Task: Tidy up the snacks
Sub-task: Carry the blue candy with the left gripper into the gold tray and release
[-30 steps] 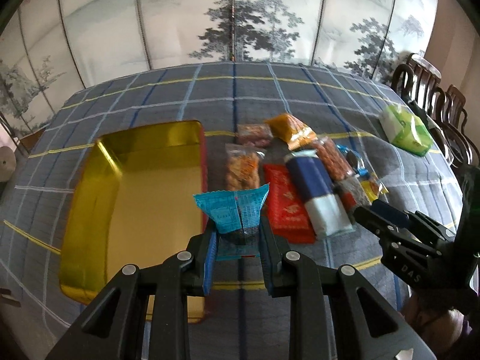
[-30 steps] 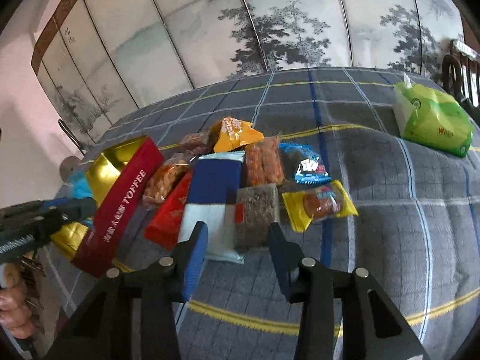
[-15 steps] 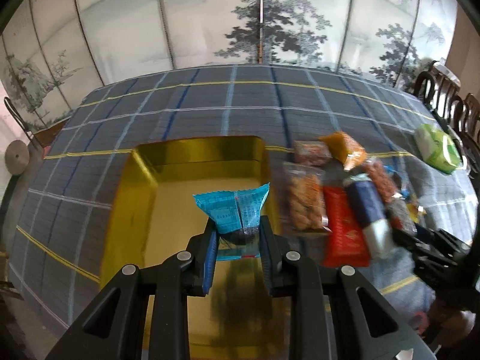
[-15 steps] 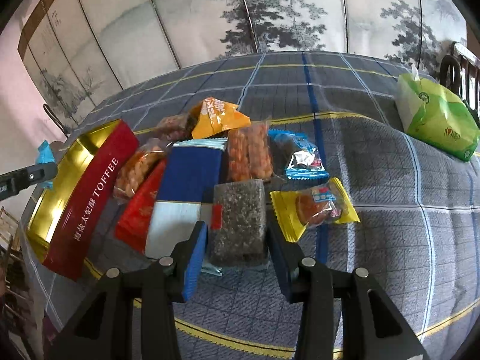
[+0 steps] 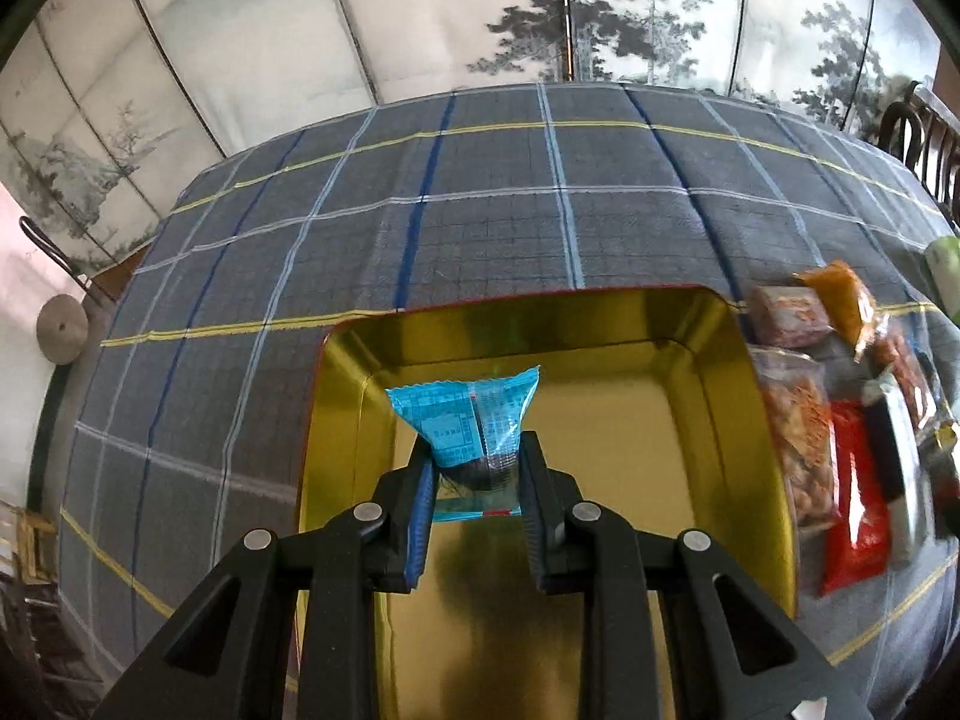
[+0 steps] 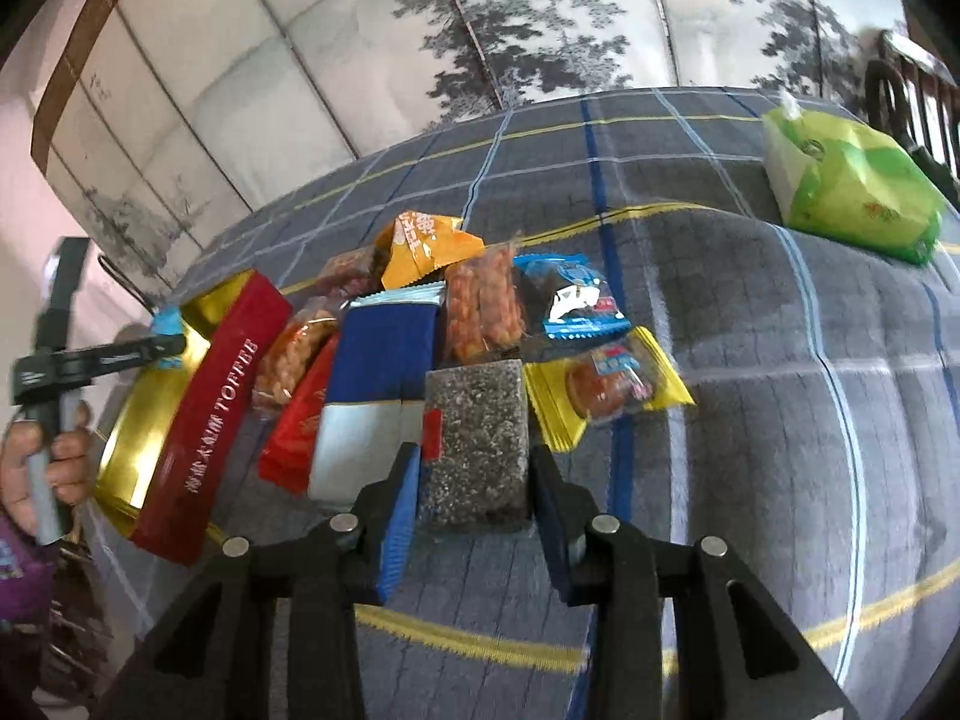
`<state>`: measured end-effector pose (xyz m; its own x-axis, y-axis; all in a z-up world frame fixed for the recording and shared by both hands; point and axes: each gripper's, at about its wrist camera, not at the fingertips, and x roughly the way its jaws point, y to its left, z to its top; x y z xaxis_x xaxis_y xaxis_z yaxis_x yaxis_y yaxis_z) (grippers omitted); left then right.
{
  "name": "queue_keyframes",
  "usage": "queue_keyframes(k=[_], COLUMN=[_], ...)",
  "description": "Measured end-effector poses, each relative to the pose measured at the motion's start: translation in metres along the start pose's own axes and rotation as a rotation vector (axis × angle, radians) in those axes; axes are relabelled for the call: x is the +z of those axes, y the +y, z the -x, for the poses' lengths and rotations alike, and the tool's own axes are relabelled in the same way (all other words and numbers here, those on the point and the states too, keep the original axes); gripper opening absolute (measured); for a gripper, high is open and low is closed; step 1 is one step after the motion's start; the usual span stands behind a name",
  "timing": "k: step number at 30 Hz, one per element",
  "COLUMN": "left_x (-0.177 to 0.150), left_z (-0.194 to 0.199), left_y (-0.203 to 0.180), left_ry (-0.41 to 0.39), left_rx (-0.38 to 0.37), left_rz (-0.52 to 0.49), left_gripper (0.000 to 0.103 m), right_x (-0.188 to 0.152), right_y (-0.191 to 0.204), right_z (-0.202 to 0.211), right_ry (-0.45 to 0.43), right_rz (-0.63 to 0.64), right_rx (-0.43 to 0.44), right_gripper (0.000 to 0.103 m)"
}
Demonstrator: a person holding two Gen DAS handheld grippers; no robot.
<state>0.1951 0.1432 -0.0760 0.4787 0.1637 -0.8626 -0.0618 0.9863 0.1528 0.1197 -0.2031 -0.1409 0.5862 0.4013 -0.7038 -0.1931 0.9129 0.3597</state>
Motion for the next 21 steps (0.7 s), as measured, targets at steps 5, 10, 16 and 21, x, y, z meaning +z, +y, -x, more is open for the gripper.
queue_keyframes(k=[5,10,16,21], left_x=[0.009,0.014,0.013,0.007], left_z=[-0.011,-0.015,-0.01,0.006], left_y=[0.003,0.006,0.003,0.008], left_ry=[-0.002,-0.016,-0.069,-0.093], left_rx=[0.013,0.038,0.082,0.048], left_rz=[-0.007,-0.008,-0.042,-0.006], left_gripper=[0.023,0.027,0.053,0.069], right_x=[-0.012,-0.014,-0.018,-0.019], right_y=[-0.005,-0.009,-0.01,-0.006], right_z=[0.021,0.032,0.038,0.046], right_ry=[-0.02,-0.03,-0.04,-0.048], right_rz=[-0.027,-0.039,-0.054,-0.055], right_rx=[0.004,-0.004,0.005,0.015], right_gripper=[0.036,0.036,0.036,0.036])
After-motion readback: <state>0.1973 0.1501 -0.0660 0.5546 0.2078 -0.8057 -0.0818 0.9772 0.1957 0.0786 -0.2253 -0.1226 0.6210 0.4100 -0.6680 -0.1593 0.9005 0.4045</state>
